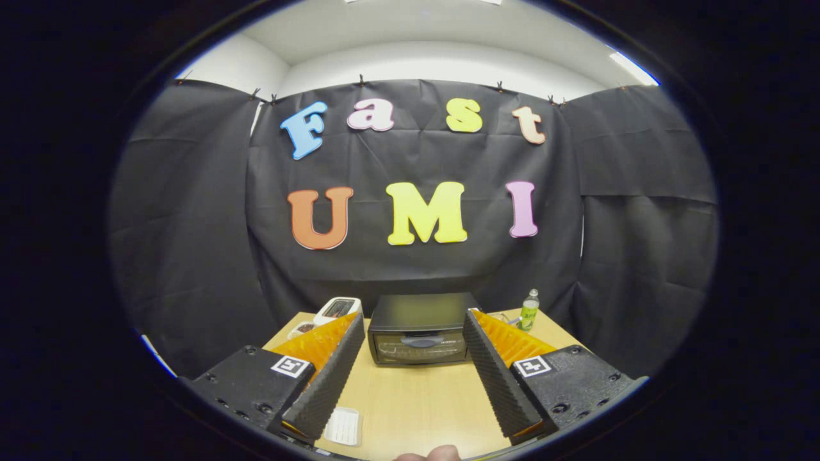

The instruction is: Open the toaster oven, put the food inside, and close the toaster oven door.

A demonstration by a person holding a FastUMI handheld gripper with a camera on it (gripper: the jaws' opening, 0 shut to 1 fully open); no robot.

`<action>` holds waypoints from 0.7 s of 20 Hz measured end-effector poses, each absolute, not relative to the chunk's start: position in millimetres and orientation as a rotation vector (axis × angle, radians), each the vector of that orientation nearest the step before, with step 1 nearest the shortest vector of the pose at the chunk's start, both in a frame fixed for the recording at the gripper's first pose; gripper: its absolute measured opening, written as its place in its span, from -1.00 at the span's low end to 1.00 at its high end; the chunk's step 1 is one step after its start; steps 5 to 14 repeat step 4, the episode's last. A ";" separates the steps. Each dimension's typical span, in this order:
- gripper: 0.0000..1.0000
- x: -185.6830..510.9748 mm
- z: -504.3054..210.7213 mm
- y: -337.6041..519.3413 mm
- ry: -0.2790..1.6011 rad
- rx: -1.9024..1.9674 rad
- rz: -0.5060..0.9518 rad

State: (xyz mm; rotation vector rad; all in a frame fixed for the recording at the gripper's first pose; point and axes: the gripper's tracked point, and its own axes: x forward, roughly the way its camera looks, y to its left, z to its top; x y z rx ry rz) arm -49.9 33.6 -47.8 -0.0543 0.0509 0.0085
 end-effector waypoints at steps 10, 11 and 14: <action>1.00 -49.0 -47.9 31.9 0.057 -0.053 0.003; 1.00 -49.0 -47.9 31.9 0.057 -0.053 0.003; 1.00 -49.0 -47.9 31.9 0.057 -0.053 0.003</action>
